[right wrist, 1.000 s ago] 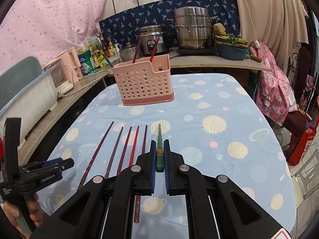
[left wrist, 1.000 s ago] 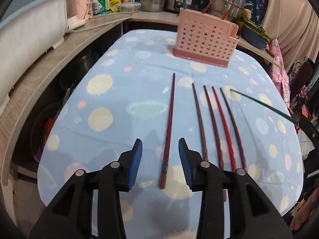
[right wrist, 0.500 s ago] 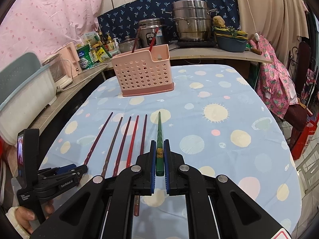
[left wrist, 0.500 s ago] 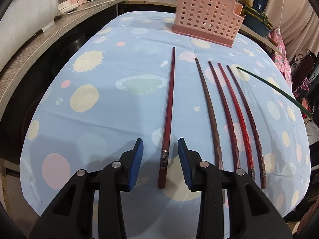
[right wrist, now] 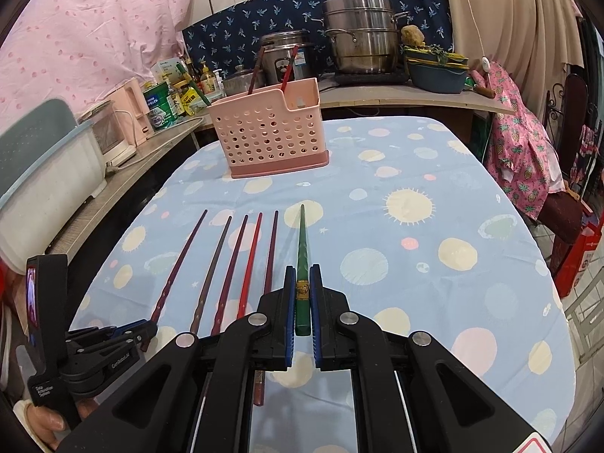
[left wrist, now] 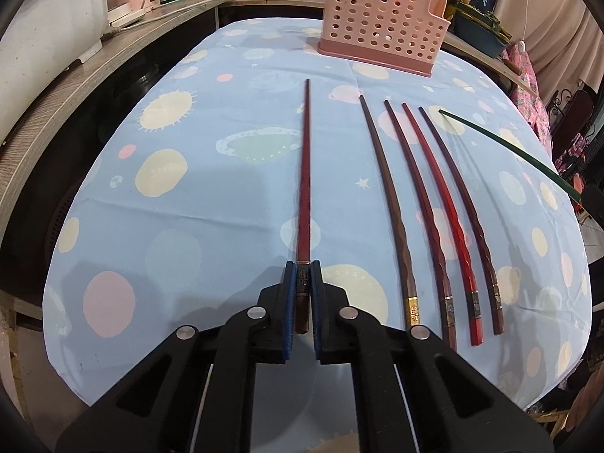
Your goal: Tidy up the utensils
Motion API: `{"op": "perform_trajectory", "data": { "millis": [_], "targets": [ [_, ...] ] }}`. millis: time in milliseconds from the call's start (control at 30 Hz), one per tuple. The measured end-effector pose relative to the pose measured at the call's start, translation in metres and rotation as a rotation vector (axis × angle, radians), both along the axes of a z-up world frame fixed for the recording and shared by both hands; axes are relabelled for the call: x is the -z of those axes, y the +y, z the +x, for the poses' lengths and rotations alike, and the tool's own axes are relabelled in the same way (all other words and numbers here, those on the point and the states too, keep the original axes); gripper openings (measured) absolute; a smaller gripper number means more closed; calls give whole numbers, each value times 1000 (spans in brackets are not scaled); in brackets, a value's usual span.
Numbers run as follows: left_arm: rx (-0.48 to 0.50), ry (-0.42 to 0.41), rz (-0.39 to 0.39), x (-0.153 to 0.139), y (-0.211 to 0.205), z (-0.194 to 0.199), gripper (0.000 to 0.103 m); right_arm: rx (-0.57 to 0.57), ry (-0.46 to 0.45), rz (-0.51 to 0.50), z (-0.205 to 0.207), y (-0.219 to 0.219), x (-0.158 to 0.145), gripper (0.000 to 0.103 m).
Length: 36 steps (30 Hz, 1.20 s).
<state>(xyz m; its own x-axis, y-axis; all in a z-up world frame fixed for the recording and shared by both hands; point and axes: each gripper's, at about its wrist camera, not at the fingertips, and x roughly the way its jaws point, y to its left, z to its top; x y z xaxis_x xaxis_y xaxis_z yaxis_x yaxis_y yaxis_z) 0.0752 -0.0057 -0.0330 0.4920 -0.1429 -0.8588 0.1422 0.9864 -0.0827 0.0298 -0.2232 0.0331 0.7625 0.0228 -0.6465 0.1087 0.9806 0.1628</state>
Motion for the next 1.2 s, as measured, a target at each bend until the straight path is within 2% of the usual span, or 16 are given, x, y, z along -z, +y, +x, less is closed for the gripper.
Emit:
{"op": "perform_trajectory", "data": {
  "millis": [200, 533, 900, 1200],
  "targets": [
    [-5, -51, 11, -22, 0, -5, 7, 3, -15, -3, -3, -1, -3, 7],
    [-6, -201, 6, -90, 0, -1, 7, -4, -85, -3, 7, -5, -32, 7],
    [0, -338, -2, -148, -8, 26, 7, -30, -176, 21, 35, -9, -75, 7],
    [3, -390, -12, -178, -16, 56, 7, -46, -219, 50, 65, -18, -105, 7]
  ]
}}
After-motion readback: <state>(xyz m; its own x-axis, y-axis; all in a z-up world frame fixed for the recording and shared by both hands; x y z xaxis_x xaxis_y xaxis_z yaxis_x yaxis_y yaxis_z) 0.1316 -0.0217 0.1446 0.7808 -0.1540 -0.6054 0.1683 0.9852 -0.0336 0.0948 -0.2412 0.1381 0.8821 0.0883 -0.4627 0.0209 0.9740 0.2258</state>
